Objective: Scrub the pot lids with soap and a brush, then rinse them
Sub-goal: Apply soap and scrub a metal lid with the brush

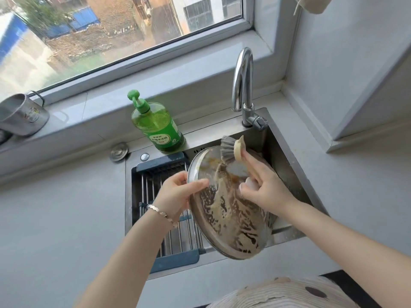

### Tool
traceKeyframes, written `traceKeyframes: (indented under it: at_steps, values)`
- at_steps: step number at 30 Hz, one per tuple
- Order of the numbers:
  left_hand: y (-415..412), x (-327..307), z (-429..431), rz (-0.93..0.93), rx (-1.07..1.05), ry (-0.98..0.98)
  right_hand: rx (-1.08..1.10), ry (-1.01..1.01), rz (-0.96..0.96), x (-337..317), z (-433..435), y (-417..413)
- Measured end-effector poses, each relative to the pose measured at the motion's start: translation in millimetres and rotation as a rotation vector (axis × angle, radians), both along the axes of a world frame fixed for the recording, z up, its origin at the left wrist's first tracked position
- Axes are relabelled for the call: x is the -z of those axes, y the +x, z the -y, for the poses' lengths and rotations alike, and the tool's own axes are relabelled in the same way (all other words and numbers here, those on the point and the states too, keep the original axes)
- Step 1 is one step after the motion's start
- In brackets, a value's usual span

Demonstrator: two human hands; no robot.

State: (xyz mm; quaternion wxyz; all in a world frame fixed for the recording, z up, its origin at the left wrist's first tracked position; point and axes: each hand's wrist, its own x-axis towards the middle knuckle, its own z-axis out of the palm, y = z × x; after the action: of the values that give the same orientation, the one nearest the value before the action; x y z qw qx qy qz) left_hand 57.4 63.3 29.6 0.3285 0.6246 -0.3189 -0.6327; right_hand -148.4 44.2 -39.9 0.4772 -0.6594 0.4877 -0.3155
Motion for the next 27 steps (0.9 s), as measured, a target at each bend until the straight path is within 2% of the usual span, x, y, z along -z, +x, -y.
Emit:
traceKeyframes:
  at_steps: [2,6,8,12,16,18,21,22,25,27]
  values:
    - [-2.6,-2.2,0.1,-0.083,-0.038,0.095,-0.067,-0.067,-0.121,-2.7,0.4,-1.1]
    - [-5.0,5.2,-4.3,-0.136,-0.173,0.121,0.054,-0.138,-0.224,-6.7,10.7,-5.8]
    - [-5.5,8.0,-5.5,-0.129,-0.224,0.097,-0.019,-0.129,-0.255,-11.0,2.2,-1.1]
    - [-3.9,8.3,-11.0,-0.1,-0.266,0.054,-0.195,-0.231,-0.294,-23.1,-37.7,13.9]
    - [-4.5,4.6,-16.4,-0.043,-0.243,0.014,-0.036,0.01,-0.288,-22.9,-3.0,5.6]
    - [-3.9,0.3,-15.9,-0.018,-0.219,0.012,-0.047,0.005,-0.282,-28.3,-4.8,6.0]
    - [2.9,-1.4,-16.8,-0.037,-0.217,-0.003,-0.226,-0.131,-0.219,-37.0,-37.5,17.8]
    - [4.1,-0.8,-18.3,-0.046,-0.215,-0.005,-0.222,-0.129,-0.218,-35.4,-37.5,18.1]
    - [0.3,-0.9,-22.1,-0.045,-0.164,0.003,-0.018,0.066,-0.221,-21.6,-10.2,9.2]
    - [-4.2,-2.5,-22.3,-0.018,-0.106,0.001,-0.05,0.044,-0.212,-26.9,-16.4,10.0]
